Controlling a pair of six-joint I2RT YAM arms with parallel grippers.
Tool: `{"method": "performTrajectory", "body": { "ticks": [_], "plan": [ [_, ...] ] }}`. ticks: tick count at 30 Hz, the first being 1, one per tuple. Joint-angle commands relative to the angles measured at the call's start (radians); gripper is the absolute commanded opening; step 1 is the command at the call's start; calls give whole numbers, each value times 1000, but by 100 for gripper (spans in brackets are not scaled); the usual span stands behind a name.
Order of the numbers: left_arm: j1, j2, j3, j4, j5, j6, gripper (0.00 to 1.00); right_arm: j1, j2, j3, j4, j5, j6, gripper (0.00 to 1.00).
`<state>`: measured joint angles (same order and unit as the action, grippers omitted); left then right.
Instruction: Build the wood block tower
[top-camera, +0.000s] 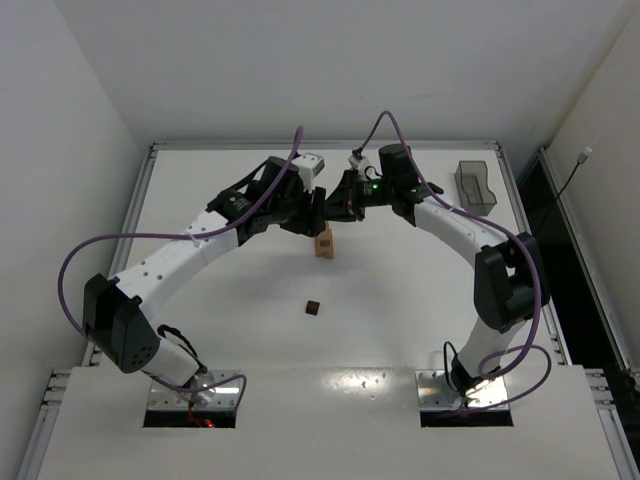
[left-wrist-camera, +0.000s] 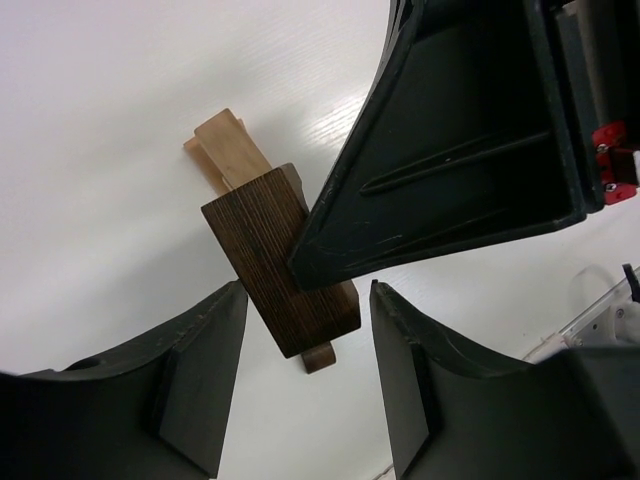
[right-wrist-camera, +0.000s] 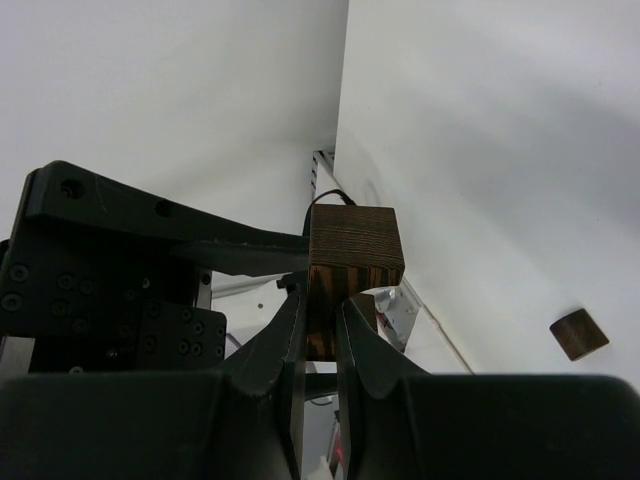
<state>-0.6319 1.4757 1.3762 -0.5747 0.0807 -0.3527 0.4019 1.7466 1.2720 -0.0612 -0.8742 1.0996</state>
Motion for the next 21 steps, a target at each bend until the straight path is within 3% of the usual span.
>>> {"method": "performTrajectory", "body": {
  "ticks": [1,9,21],
  "plan": [
    [8,-5,49,19,-6,-8,49,6,-38,6,29,-6,0,0],
    [8,6,69,19,-15,-8,49,6,-38,-3,29,12,-20,0],
    [8,6,49,19,-24,-8,38,-12,-58,6,-2,53,-50,0]
  ]
}}
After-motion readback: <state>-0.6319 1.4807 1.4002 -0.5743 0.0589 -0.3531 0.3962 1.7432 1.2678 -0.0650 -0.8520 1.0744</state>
